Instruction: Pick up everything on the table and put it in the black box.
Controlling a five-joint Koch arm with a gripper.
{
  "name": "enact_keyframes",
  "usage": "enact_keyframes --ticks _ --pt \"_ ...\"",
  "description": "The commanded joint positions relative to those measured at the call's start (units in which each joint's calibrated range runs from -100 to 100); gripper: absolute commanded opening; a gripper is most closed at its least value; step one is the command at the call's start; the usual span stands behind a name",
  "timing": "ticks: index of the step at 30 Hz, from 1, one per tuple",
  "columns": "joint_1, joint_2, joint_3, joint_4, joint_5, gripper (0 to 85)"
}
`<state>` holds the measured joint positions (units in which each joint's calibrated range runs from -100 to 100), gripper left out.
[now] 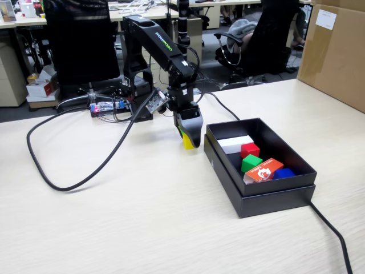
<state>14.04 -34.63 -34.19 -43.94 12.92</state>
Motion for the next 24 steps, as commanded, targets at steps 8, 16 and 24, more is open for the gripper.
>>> enact_keyframes --ticks 8,16,24 --pt "-0.54 1.07 3.0 0.44 0.49 12.8" --pt "-1.22 -0.54 3.18 -0.25 0.49 5.9" --pt "-2.93 -19.82 11.34 -7.94 -2.3 5.9"
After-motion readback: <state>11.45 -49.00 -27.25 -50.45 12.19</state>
